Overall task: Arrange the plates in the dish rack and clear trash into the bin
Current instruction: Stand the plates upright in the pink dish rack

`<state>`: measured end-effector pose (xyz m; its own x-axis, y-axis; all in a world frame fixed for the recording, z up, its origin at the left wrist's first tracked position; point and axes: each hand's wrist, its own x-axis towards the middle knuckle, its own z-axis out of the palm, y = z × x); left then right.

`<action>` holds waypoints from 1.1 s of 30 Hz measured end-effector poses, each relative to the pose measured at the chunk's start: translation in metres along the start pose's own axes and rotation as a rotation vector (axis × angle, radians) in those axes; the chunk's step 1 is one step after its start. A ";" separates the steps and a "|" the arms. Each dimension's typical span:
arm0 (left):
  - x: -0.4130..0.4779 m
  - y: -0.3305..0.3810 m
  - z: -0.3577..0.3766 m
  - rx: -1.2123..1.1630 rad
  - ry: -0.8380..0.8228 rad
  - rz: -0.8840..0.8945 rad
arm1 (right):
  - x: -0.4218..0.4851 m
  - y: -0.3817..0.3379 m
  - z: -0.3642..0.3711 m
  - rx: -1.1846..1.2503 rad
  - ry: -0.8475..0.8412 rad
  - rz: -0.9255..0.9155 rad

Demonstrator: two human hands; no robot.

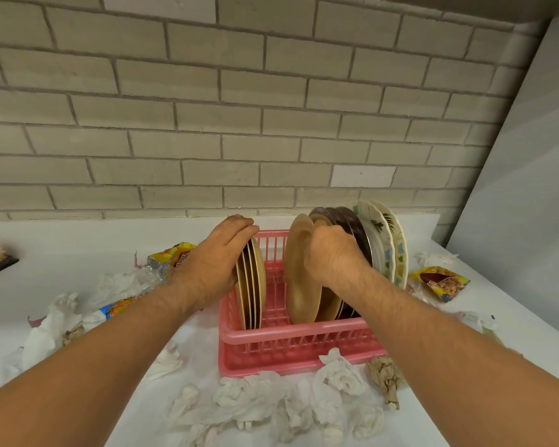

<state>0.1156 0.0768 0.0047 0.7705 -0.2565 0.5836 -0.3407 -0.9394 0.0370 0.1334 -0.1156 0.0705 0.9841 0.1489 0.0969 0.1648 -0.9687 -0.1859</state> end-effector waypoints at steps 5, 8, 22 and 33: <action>0.000 0.000 0.000 -0.004 -0.003 -0.007 | 0.006 0.002 -0.002 -0.034 -0.016 0.046; 0.001 0.000 0.000 -0.001 -0.005 -0.005 | 0.006 0.003 -0.005 -0.104 0.003 -0.011; -0.002 0.000 0.002 0.009 0.007 -0.034 | -0.013 0.052 -0.013 0.178 0.191 -0.026; 0.000 0.000 0.003 -0.014 -0.009 -0.027 | -0.026 0.049 0.020 0.209 0.067 -0.016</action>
<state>0.1172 0.0757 0.0023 0.7845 -0.2329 0.5748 -0.3271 -0.9428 0.0644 0.1172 -0.1633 0.0392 0.9758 0.1431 0.1651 0.1970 -0.9029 -0.3820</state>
